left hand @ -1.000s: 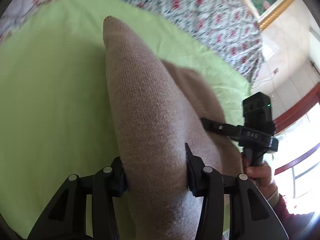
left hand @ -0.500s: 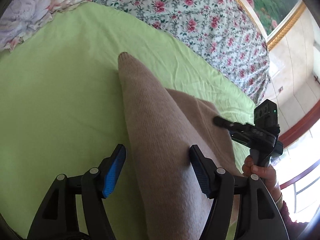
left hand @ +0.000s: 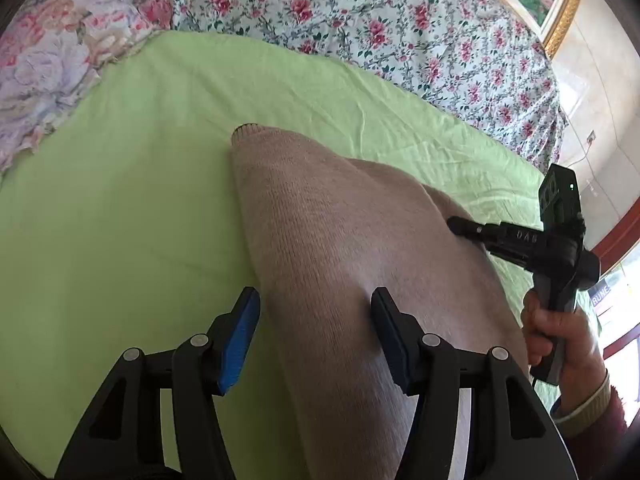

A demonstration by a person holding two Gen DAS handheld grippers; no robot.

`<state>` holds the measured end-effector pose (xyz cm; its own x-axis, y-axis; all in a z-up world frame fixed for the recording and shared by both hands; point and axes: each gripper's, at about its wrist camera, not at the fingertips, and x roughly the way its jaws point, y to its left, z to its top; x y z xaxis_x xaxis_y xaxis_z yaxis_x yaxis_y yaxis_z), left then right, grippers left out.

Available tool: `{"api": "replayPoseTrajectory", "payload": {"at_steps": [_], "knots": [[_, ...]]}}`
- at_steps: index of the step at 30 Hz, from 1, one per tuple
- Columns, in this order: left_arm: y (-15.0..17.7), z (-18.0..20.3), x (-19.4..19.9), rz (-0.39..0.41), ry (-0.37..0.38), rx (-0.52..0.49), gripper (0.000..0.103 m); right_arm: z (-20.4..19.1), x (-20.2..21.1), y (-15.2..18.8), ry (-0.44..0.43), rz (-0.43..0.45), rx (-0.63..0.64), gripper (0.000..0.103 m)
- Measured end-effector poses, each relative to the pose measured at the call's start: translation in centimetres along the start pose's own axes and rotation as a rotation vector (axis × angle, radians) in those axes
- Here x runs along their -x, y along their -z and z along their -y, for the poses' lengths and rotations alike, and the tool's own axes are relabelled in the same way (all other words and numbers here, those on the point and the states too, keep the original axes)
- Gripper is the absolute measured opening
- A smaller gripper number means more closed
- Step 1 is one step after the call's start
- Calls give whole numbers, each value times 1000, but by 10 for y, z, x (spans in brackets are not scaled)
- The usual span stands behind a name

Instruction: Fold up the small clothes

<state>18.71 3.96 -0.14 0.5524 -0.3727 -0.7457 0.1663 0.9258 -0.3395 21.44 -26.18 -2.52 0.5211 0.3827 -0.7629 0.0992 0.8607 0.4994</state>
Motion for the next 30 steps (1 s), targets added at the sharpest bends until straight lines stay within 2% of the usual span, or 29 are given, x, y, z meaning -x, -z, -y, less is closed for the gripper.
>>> {"api": "replayPoseTrajectory", "payload": {"at_steps": [2,4,8,10,12,15,19,24,25,26,27,28,30], "knots": [[11,2,20,10,-12,-26,58,-3,15,7,-26,8,-13,41],[29,4,46,28,-14,-54,59,-8,34,21,-50,29,4,53],[77,10,88,44,-8,-86,59,-12,68,66,-95,37,8,55],[101,16,96,37,-11,-100,59,-11,82,93,-122,32,-4,55],[121,23,99,36,-35,-130,60,-11,92,122,-137,26,-21,55],[142,35,90,21,-82,-182,60,-13,94,146,-144,6,-30,55],[148,45,73,9,-122,-234,60,-17,91,163,-147,-7,-30,55],[134,39,66,65,-186,-165,59,-26,87,168,-135,-7,13,55],[131,37,64,75,-204,-154,53,-28,84,168,-130,-14,25,52],[130,36,60,80,-220,-150,45,-31,78,168,-121,-37,48,30],[131,35,51,51,-234,-150,20,-33,74,168,-105,-61,62,14],[130,35,46,26,-245,-148,13,-34,74,166,-86,-68,70,6],[133,40,50,36,-280,-155,11,-41,94,159,-124,-9,104,6]]}}
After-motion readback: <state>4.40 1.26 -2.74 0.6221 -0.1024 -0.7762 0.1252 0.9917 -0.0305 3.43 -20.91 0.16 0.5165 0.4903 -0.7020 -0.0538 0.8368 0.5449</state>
